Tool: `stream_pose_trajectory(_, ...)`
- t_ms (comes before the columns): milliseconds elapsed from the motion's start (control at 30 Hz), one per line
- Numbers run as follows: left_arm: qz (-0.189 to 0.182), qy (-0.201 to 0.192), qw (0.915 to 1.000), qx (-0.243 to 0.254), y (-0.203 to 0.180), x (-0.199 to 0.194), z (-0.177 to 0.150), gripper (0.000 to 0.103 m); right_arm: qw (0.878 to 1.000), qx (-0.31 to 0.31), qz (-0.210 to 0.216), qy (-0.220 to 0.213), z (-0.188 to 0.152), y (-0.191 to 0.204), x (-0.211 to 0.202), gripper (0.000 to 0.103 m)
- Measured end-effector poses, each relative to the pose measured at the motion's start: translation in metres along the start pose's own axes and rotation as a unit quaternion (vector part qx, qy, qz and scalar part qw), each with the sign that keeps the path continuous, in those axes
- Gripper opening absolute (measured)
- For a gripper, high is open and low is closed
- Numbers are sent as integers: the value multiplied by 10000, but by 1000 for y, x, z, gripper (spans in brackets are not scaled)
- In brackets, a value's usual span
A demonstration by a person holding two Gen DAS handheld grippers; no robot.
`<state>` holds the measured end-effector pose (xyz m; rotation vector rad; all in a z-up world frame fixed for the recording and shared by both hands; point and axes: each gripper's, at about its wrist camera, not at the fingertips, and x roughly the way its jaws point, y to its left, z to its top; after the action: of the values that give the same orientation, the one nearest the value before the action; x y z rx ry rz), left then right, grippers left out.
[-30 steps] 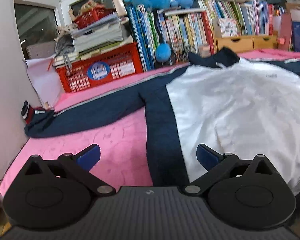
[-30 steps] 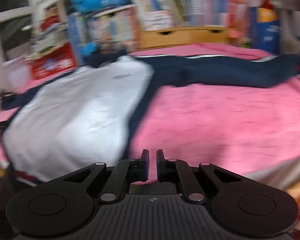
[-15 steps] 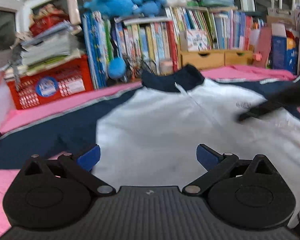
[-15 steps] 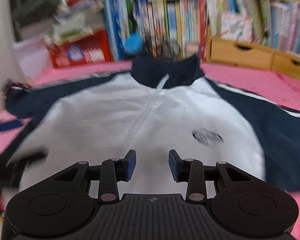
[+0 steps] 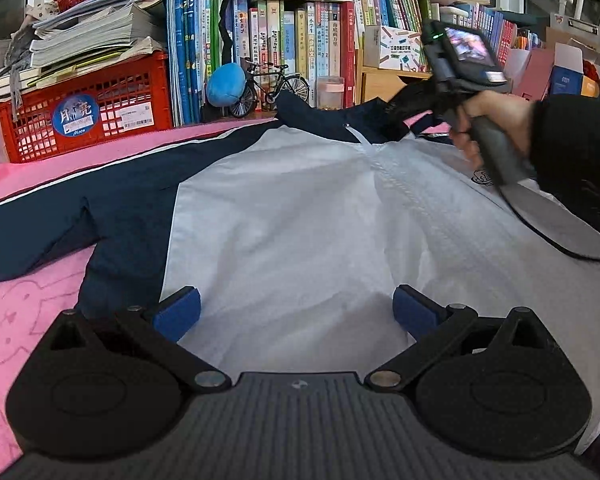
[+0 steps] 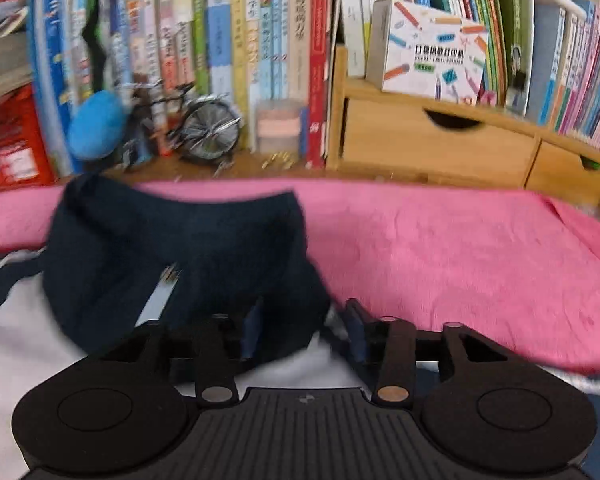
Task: Fold clothes
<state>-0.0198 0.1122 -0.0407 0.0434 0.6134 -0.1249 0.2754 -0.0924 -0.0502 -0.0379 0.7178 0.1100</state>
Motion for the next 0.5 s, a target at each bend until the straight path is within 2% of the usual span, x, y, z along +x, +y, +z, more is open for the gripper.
stream_pose_trajectory(33,11,-5,10000,-2,0,0,-1,103,9999,138,-38,-26,4,-2,9,58)
stream_pose_trajectory(100,34,-21,10000,-9,-1,-1,-2,103,9995,272,-160,-73,8,-5,17,60)
stream_pose_trajectory(200,66,-60,10000,-21,-1,-2,-3,103,9991,413,-127,-9,3,-3,4,62)
stream_pose_trajectory(267,162,-33,9998,-84,-3,-4,-3,103,9984,489,262,-46,-9,-2,-26,65)
stream_pose_trajectory(333,278,7,9995,-164,-6,-7,-4,103,9975,368,566,-213,-29,4,-66,78)
stream_pose_trajectory(433,452,67,9985,-285,-10,-11,-5,103,9940,62,907,-610,-79,1,-139,96)
stream_pose_trajectory(500,555,157,9977,-356,-16,-16,-6,103,9902,-128,1092,-862,-119,-7,-186,101)
